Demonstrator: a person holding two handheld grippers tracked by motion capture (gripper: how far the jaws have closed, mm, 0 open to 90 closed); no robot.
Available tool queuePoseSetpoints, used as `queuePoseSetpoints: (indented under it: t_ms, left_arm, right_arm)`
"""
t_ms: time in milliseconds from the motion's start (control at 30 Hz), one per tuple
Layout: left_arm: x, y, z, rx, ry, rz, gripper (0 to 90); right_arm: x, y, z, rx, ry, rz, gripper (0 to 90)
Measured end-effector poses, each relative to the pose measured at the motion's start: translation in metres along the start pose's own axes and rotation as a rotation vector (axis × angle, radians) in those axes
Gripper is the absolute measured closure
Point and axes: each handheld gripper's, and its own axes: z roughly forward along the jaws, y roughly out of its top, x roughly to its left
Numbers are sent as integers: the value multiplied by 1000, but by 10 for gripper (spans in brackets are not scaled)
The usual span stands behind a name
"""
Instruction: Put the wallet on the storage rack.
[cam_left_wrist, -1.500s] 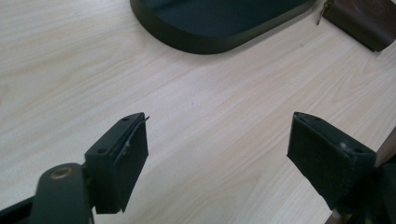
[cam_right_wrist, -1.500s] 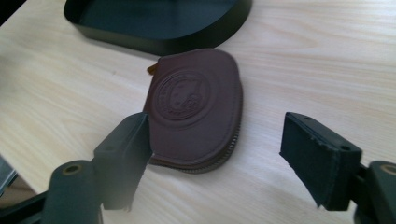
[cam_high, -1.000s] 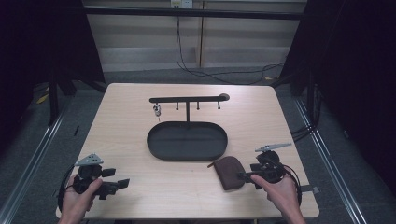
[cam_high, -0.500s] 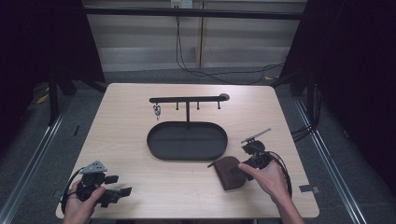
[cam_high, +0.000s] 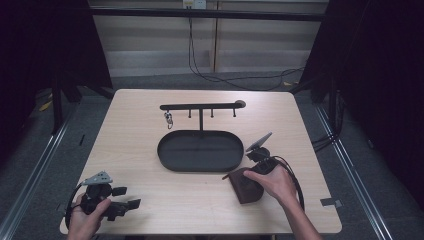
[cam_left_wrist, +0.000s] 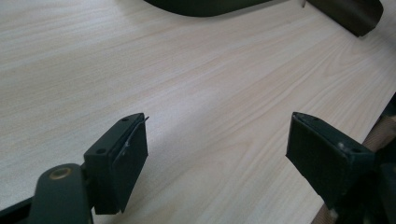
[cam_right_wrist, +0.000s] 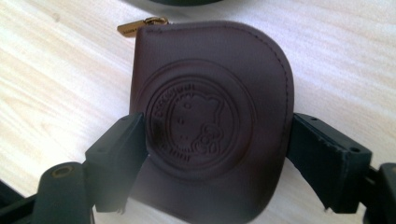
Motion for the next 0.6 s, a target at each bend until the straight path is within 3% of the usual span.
queuePoseSetpoints:
  t_ms: [233,433,600]
  left_arm:
    - [2,2,-4,-27,-2,-3,204]
    - [1,3,-3,-18,-4,-4,204]
    - [2,3,-2,-15,-2,-3,204]
  right_arm:
    - [0,6,7,30,-2,17,211]
    - [-4,6,10,38,37,43,239]
    - [-3,8,10,51,30,48,251]
